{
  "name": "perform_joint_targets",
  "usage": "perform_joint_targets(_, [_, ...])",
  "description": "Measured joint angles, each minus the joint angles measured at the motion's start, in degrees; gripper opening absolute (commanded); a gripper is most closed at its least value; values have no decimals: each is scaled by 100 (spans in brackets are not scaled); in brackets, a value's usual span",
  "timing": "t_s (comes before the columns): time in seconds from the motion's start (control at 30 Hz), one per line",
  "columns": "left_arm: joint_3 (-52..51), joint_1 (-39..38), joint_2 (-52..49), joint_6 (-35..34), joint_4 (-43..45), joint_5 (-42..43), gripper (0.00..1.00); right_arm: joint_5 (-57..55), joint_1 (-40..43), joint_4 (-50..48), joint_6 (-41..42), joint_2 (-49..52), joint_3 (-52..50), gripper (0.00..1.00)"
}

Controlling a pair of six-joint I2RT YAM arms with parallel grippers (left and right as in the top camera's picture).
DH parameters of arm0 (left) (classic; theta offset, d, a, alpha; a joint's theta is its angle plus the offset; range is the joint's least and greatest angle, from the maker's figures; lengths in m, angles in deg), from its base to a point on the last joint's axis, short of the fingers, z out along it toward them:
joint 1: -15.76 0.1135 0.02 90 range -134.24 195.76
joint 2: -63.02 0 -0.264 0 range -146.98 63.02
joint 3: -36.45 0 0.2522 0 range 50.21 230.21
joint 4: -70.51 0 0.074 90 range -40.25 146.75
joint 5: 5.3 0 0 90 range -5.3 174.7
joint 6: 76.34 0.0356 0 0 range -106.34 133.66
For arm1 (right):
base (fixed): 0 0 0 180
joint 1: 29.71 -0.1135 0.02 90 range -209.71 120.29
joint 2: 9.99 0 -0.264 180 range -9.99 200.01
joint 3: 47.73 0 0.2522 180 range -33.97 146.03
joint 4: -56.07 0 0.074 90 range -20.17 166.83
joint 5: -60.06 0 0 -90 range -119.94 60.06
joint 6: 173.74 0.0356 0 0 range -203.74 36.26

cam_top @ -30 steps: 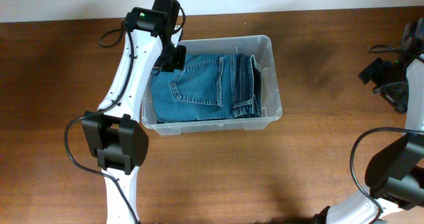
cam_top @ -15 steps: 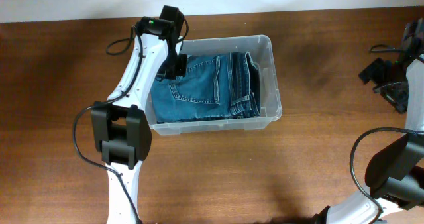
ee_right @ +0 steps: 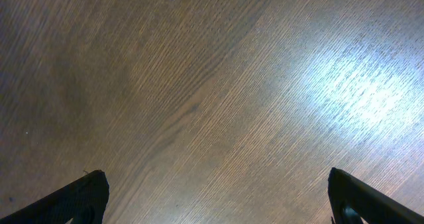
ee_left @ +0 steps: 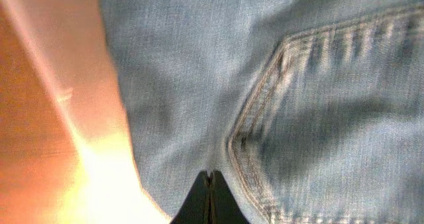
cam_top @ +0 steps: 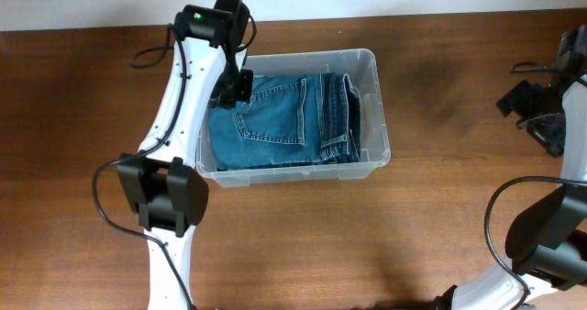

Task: Pack container
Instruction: 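Release the jeans and push them toward the bin's right side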

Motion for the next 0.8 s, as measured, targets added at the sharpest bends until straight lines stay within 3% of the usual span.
perform_joint_targets(0.27, [-11,-11,66,76,-291,258,1,-2,0,-2,2,0,0,98])
perform_joint_targets(0.8, [-1513,-391,87,90,691,323,1,0,0,0,0,0,0,98])
